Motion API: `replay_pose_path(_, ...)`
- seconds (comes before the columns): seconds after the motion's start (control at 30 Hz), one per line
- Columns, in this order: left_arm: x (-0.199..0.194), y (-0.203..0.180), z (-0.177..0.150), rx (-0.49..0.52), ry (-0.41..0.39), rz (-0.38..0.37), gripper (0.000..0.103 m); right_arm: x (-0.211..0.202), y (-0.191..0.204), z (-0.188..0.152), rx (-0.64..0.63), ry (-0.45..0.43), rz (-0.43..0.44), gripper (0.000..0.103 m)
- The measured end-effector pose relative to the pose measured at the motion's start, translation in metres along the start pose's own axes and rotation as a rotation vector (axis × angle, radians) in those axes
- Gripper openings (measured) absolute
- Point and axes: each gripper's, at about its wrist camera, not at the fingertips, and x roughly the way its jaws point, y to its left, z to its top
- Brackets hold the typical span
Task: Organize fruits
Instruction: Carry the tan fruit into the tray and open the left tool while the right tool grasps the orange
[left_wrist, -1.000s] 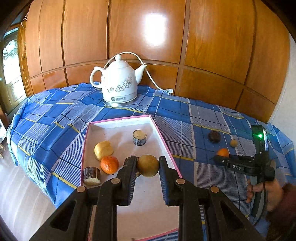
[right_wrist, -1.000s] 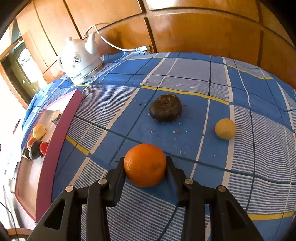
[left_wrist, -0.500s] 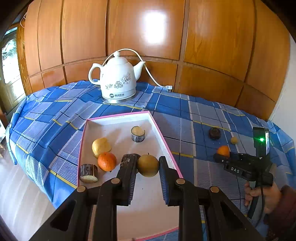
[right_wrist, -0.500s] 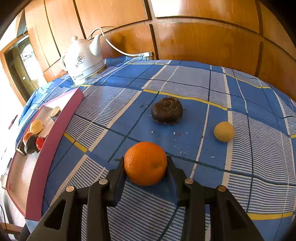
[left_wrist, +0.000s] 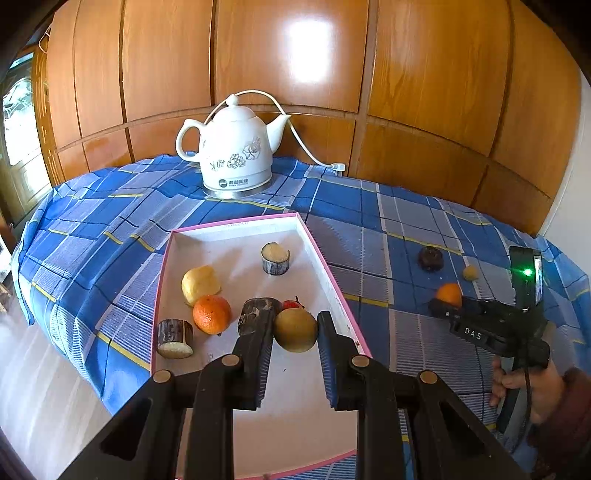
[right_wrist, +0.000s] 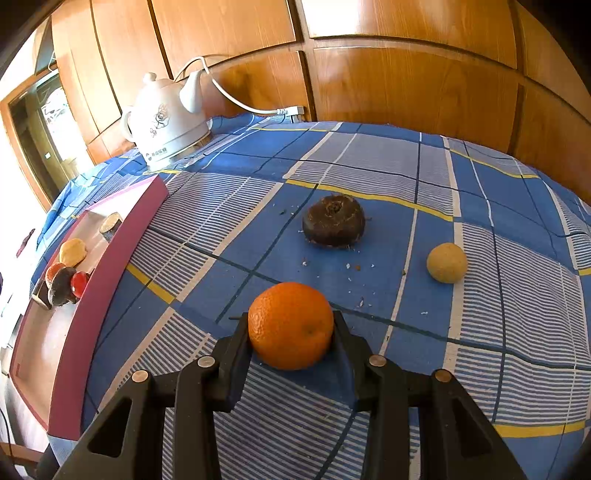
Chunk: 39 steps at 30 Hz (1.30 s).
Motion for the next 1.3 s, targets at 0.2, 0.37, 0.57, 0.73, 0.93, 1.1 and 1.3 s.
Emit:
replay_pose_path(0.2,0.001,0.006,-0.002,-0.012,0.007,0.010,0.024,0.000,0.001,0.000,-0.004,-0.001,-0.006,0.041)
replay_pose_path(0.37,0.005,0.016,-0.005,-0.046,0.025,0.002,0.024,0.000,0.001,0.000,-0.004,-0.001,-0.006,0.041)
replay_pose_path(0.57,0.006,0.056,-0.011,-0.191,0.064,-0.021,0.024,0.000,0.000,0.000,-0.002,-0.003,-0.003,0.041)
replay_pose_path(0.73,0.006,0.091,-0.022,-0.296,0.090,-0.009,0.024,0.000,-0.001,0.000,0.003,-0.005,0.002,0.041)
replay_pose_path(0.93,0.009,0.098,-0.032,-0.329,0.110,-0.043,0.024,0.000,-0.002,0.000,0.007,-0.008,0.006,0.041)
replay_pose_path(1.1,0.010,0.081,-0.024,-0.266,0.080,-0.086,0.024,-0.001,-0.002,0.000,0.010,-0.010,0.010,0.041)
replay_pose_path(1.3,0.029,0.073,-0.015,-0.216,0.087,-0.050,0.025,-0.001,-0.002,0.000,0.011,-0.011,0.012,0.041)
